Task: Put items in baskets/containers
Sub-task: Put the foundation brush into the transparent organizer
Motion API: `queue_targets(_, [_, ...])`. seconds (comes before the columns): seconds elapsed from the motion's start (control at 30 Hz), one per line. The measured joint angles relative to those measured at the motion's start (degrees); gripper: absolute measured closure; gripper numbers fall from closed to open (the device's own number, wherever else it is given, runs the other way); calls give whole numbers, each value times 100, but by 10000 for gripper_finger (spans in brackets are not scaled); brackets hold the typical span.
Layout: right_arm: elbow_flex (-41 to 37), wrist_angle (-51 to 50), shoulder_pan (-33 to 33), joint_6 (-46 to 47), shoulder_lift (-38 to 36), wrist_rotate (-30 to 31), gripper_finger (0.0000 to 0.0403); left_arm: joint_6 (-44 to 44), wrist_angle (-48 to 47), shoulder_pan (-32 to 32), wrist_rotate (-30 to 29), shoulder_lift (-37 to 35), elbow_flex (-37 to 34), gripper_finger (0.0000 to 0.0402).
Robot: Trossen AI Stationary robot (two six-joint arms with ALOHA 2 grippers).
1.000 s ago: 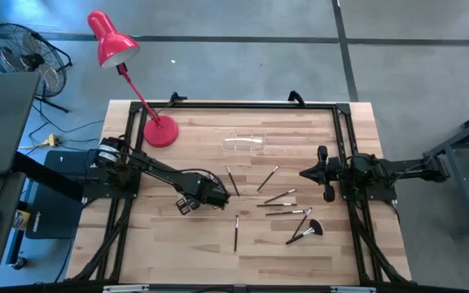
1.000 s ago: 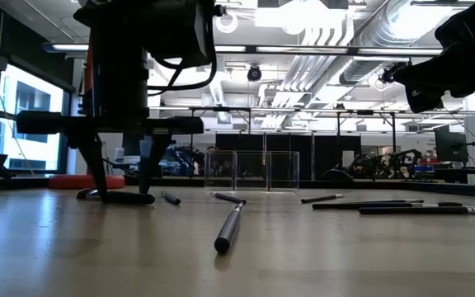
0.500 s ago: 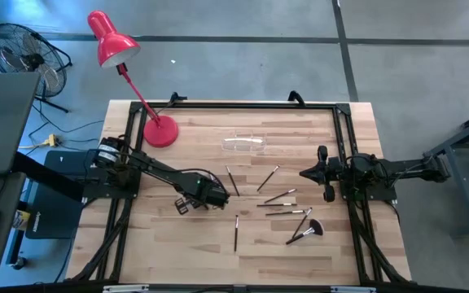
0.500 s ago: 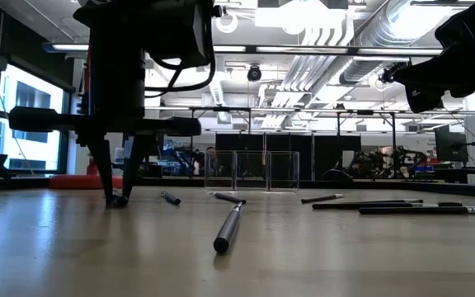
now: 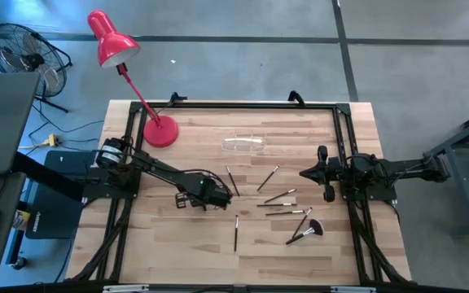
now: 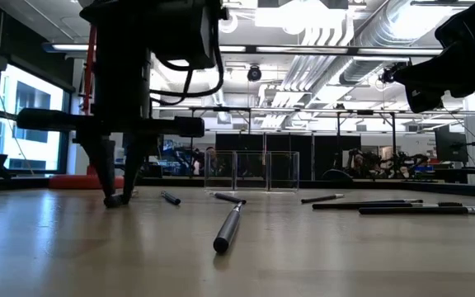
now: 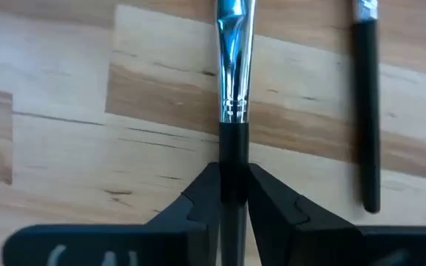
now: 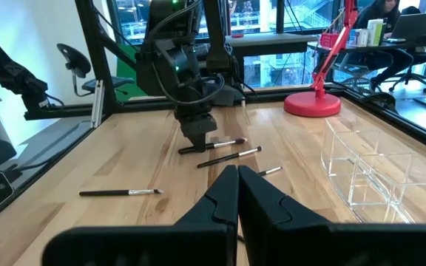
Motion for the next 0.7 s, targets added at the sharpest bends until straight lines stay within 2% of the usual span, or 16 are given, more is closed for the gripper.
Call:
queue_targets(0.17, [1,1,0,0,0,0,402,237,-208,-6,-407,-15,341,365])
queue_targets(0.43, [-1,3,2,-2,-2,0,402,437,-266,-4,-1020,-14,627,348])
queue_targets(0.57, [0,4,0,-2,-2,-1,402,876,-279,-4,-1690,-16,902,359])
queue_targets(0.7, [1,5,0,-2,-2,0,402,1819,-229,-4,-2679,-18,1361,359])
